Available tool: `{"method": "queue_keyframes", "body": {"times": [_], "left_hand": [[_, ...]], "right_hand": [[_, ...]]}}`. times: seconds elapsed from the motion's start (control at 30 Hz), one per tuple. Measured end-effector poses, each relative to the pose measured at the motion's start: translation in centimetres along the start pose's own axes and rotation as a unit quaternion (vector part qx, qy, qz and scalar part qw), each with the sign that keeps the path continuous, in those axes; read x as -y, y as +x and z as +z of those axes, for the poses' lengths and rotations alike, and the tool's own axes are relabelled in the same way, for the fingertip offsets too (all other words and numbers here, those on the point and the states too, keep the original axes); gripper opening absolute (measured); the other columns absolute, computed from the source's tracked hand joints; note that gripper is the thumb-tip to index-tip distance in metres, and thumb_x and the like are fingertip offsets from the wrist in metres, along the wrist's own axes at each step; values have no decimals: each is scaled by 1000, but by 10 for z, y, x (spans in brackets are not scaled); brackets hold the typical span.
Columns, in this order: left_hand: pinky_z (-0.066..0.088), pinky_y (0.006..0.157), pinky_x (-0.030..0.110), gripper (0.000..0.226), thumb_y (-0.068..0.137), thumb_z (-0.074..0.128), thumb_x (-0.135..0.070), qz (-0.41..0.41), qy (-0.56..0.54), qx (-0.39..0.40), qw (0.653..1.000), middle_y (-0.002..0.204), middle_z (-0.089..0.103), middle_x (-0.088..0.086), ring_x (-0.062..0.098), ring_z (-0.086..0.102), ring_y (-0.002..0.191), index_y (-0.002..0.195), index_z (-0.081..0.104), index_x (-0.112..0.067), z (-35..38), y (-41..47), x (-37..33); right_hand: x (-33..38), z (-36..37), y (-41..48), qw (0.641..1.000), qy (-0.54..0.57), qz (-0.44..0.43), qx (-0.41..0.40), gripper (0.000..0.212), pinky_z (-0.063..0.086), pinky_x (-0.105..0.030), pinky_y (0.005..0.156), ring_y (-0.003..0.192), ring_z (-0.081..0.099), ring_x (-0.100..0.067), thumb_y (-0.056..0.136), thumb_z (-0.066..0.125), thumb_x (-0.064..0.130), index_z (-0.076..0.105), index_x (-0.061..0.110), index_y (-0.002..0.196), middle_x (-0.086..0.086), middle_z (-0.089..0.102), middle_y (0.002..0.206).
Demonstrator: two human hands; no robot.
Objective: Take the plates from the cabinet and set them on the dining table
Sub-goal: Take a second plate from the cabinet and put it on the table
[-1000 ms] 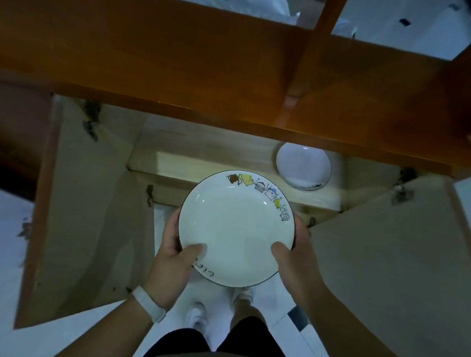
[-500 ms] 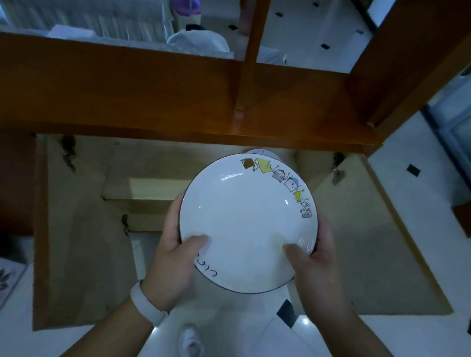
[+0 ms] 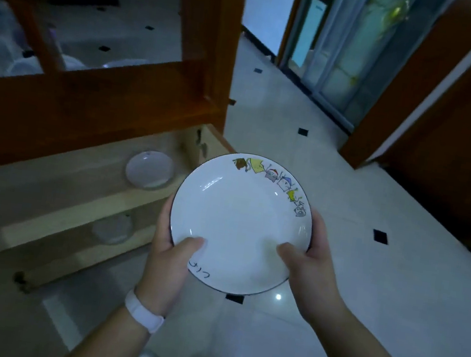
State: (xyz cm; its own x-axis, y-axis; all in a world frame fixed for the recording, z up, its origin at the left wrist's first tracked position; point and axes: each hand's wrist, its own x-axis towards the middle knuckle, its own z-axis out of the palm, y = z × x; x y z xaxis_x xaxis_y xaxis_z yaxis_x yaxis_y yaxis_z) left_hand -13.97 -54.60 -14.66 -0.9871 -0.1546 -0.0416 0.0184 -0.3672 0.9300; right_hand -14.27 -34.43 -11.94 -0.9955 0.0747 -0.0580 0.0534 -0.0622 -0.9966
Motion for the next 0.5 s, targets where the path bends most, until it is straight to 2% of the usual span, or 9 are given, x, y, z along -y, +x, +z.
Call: {"method": "queue_keyframes", "body": {"times": [0.17,0.3,0.43,0.5], "left_hand": [[56,79,30,69,69,58,-3,-16,24,82,996,125,66,-6,18,63,111,128,54,-40,102,-31,37],[56,75,26,70,65,61,-7,-24,26,142,989,124,66,-5,16,65,108,126,55,-41,181,-61,64],[55,70,21,70,68,57,-1,-45,33,200,978,119,68,-9,12,66,103,122,57,-44,261,-91,87],[54,70,19,68,70,56,0,-52,41,239,969,118,68,-9,11,66,102,123,56,-43,297,-104,96]], "right_hand": [[8,-113,-36,997,17,1,-76,73,57,-34,73,105,66,-19,65,51,2,55,48,121,8,67,119],[16,-196,-71,991,4,-4,-135,73,56,-26,66,98,68,-12,67,49,5,53,52,122,13,69,113],[25,-273,-108,977,30,-3,-211,69,57,-32,69,99,69,-19,68,48,6,54,50,121,8,71,111],[29,-306,-128,966,43,-8,-257,69,56,-29,66,96,69,-18,69,48,6,55,51,121,8,71,110]]}}
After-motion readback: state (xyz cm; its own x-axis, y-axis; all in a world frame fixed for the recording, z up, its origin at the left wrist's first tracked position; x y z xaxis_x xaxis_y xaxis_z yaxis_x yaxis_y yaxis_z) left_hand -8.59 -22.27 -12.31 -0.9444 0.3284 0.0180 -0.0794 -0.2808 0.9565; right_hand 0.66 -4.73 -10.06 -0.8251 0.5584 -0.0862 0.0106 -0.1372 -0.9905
